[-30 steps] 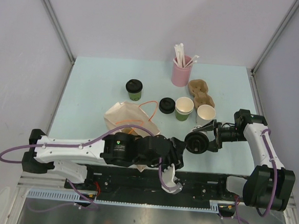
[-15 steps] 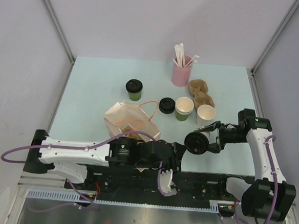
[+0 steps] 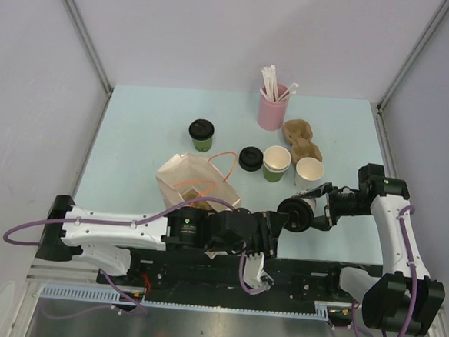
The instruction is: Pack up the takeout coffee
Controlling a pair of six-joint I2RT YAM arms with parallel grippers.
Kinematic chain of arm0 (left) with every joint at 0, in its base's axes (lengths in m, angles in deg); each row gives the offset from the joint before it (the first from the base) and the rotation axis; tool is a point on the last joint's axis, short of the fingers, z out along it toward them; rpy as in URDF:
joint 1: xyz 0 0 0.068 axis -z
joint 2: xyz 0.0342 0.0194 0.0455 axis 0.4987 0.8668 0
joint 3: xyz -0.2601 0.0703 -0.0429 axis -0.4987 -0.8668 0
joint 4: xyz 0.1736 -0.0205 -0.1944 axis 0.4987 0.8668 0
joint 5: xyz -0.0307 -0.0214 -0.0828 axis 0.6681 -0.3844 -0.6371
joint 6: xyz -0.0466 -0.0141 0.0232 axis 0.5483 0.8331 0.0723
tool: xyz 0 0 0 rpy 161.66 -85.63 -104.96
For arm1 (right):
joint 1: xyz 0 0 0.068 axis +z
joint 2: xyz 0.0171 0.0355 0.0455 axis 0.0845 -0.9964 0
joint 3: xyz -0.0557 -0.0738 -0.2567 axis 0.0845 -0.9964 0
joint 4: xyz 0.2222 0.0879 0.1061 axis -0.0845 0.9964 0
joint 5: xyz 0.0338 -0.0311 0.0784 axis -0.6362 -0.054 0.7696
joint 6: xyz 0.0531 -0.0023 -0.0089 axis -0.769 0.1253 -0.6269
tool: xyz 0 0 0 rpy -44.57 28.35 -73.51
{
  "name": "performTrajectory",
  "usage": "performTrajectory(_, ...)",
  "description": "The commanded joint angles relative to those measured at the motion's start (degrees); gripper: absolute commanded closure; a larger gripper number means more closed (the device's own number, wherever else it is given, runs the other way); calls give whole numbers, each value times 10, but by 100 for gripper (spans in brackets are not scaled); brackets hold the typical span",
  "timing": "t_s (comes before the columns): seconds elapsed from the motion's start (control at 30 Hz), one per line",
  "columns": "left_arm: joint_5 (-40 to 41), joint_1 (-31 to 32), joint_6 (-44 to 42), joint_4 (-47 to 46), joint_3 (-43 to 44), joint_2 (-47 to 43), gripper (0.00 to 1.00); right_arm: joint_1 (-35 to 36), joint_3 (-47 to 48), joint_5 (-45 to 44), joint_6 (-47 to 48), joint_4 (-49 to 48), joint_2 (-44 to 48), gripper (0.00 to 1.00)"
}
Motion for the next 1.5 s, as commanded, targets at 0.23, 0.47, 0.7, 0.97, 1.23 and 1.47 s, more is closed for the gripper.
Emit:
performTrajectory(0.23, -3, -7, -59, -17, -44, -31, 69, -7, 23, 13, -9, 69, 14, 100)
performTrajectory(0.47, 12, -10, -53, -8, -41, -27, 68, -11, 23, 14, -11, 68, 18, 100)
performTrajectory(0.7, 24, -13, -56, -10, -27, -7, 71, -11, 24, 15, -11, 71, 22, 100)
performTrajectory(0.97, 13, -13, -74, -9, -17, 7, 72, -11, 23, 9, -8, 80, 27, 100)
performTrajectory(1.23, 27, -14, -71, -9, -11, 19, 94, -11, 24, 13, -9, 80, 28, 100)
performTrajectory(1.47, 20, -14, -50, -10, 0, 21, 100, -11, 24, 11, -8, 79, 23, 100)
